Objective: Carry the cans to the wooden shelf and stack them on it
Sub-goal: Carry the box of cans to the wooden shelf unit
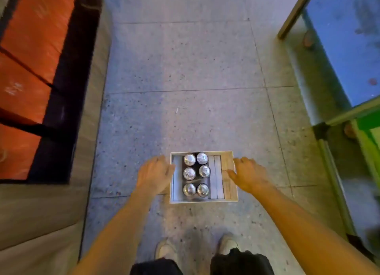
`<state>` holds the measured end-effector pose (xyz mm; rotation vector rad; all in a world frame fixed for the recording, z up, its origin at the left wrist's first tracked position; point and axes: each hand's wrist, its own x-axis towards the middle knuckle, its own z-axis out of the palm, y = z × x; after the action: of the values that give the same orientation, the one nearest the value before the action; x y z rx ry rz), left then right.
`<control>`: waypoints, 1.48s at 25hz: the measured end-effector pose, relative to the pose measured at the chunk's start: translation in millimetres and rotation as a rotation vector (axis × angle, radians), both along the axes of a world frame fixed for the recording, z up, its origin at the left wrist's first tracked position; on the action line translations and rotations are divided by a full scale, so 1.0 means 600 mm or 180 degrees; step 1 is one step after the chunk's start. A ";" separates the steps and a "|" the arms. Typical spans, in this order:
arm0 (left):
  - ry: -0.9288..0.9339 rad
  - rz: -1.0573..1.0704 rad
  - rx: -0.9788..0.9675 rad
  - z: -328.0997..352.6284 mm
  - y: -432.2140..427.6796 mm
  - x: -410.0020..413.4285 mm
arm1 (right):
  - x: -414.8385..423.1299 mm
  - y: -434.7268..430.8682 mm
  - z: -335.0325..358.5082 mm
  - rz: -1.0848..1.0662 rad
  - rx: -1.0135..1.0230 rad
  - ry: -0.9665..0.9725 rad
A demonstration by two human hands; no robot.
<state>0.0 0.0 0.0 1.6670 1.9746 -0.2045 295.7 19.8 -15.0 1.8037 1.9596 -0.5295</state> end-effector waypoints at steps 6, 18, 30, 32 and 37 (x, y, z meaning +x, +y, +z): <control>-0.0260 0.0728 -0.0137 -0.248 -0.010 0.000 | 0.039 0.012 -0.226 -0.0455 0.0108 -0.0144; -0.2024 0.2670 0.0632 -0.437 -0.041 0.045 | 0.041 -0.050 -0.380 -0.3132 0.0249 0.3418; -0.1801 0.2666 0.0693 -0.355 -0.030 0.056 | 0.047 -0.042 -0.297 -0.3259 0.0393 0.3585; -0.1874 0.2649 0.0740 -0.285 -0.024 0.056 | 0.049 -0.039 -0.226 -0.3241 0.0448 0.3574; -0.1871 0.2425 0.0767 -0.013 -0.008 0.051 | 0.053 -0.040 0.039 -0.3324 0.0471 0.3544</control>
<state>30.7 -5.0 -8.0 0.8322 2.0306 0.7373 327.4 -3.9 8.3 2.9221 1.3028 -2.1014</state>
